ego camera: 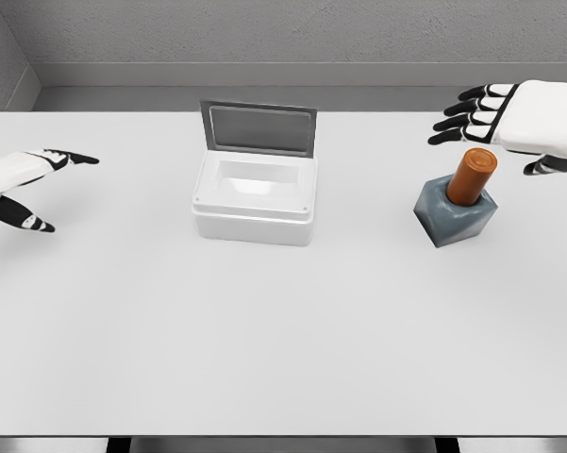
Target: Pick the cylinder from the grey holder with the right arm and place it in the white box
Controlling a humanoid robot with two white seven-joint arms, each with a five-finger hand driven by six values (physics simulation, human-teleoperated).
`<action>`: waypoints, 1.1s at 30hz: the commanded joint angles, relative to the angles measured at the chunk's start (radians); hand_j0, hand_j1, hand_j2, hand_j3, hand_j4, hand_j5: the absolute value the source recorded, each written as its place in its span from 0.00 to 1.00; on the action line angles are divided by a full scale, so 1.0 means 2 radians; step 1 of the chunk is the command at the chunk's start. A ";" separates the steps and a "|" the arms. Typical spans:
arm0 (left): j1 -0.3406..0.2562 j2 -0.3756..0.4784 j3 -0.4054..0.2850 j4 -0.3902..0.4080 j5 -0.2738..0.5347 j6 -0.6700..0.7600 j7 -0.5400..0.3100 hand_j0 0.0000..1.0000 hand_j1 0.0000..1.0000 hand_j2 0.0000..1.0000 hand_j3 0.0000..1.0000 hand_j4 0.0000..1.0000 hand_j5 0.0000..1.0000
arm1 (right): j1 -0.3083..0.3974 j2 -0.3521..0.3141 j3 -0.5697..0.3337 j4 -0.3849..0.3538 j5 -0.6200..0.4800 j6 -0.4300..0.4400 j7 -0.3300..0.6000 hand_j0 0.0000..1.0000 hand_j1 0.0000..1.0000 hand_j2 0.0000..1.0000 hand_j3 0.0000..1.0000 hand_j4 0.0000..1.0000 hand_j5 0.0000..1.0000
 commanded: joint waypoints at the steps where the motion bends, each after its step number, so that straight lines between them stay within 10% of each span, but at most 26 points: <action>1: 0.000 -0.003 -0.001 0.001 0.003 0.001 -0.001 1.00 1.00 1.00 1.00 1.00 1.00 | 0.000 0.000 0.000 0.000 -0.002 0.001 0.000 1.00 1.00 1.00 1.00 1.00 1.00; 8: -0.002 -0.004 0.000 0.005 0.022 0.001 0.002 1.00 1.00 1.00 1.00 1.00 1.00 | -0.001 -0.006 0.016 0.003 -0.003 0.001 0.000 1.00 1.00 1.00 1.00 1.00 1.00; 14: -0.011 -0.003 -0.073 0.004 0.255 0.001 0.003 1.00 1.00 1.00 1.00 1.00 1.00 | -0.002 -0.004 0.033 0.003 -0.003 0.001 0.000 1.00 1.00 1.00 1.00 1.00 1.00; 33: -0.044 -0.098 -0.079 0.061 0.322 0.001 -0.041 1.00 1.00 1.00 1.00 1.00 1.00 | -0.009 0.040 0.065 0.054 0.044 0.001 0.000 1.00 1.00 1.00 1.00 1.00 1.00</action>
